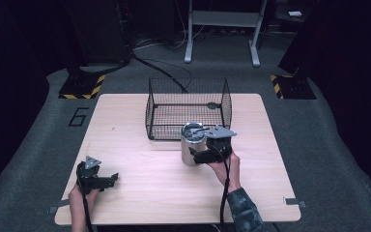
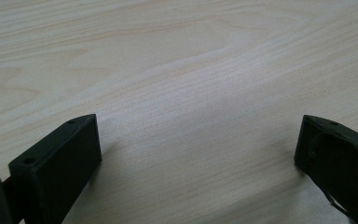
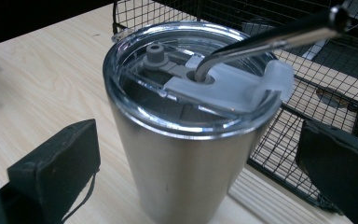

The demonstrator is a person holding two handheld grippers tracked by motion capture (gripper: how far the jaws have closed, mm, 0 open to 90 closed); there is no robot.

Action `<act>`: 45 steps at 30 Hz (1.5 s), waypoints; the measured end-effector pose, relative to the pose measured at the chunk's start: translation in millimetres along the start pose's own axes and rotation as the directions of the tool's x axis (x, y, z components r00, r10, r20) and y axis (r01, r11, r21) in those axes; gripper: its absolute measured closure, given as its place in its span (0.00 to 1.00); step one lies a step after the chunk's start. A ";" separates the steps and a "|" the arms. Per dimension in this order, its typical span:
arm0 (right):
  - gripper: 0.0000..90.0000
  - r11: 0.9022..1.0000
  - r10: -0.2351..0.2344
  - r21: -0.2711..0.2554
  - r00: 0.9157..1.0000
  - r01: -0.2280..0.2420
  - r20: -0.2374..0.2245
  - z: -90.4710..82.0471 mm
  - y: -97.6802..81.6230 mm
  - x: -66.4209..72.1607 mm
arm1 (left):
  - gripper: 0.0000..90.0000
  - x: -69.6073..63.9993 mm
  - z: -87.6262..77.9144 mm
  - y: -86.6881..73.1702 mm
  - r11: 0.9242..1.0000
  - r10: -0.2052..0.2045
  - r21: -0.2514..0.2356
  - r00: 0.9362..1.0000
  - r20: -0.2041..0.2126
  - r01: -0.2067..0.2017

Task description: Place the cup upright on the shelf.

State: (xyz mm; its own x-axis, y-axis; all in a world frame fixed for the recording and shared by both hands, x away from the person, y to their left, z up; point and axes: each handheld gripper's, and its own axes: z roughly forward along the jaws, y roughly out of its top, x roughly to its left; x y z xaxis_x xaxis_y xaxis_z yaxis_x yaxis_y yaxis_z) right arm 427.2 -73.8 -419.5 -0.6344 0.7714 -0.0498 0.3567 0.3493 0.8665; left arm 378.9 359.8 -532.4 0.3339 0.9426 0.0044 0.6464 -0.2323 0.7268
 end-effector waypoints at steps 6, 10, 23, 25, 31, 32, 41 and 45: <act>0.00 1.000 0.018 -0.021 1.000 -0.018 0.008 8.1 5.0 0.3 | 0.00 0.0 0.0 0.0 1.000 0.000 0.000 1.000 0.000 0.000; 0.00 0.999 0.021 -0.031 1.000 -0.021 0.005 15.4 8.7 2.1 | 0.00 0.0 0.0 0.0 1.000 0.000 0.000 1.000 0.000 0.000; 0.00 0.998 0.043 -0.042 0.999 -0.042 0.015 29.6 13.9 5.7 | 0.00 0.2 -0.1 0.0 1.000 0.001 0.001 1.000 0.001 -0.001; 0.01 0.998 0.039 -0.041 0.999 -0.038 0.012 31.2 13.6 4.8 | 0.00 0.0 -0.1 0.0 1.000 -0.001 0.000 1.000 0.001 0.001; 0.03 0.998 0.048 -0.041 0.999 -0.048 0.011 34.7 13.0 4.3 | 0.00 -0.1 0.2 -0.2 1.000 -0.001 -0.003 1.000 -0.003 0.001; 0.03 0.998 0.048 -0.042 0.999 -0.048 0.012 34.7 13.0 4.5 | 0.00 0.0 0.3 -0.2 1.000 -0.001 -0.004 1.000 -0.001 0.001; 0.03 0.998 0.050 -0.045 0.999 -0.050 0.007 35.0 12.4 3.5 | 0.00 0.1 0.1 -0.1 1.000 -0.001 -0.001 1.000 0.000 0.001; 0.03 0.998 0.050 -0.039 0.999 -0.050 0.005 37.6 12.7 2.8 | 0.00 -0.1 0.3 -0.2 1.000 -0.002 -0.004 1.000 -0.003 0.002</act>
State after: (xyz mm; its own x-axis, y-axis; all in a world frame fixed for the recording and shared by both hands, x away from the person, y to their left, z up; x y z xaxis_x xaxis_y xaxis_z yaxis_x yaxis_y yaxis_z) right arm 455.7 -47.1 -427.3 -0.6121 0.7907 -0.0089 0.3611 0.2895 0.8865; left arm 379.0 359.7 -532.7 0.3305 0.9438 0.0045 0.6444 -0.2291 0.7296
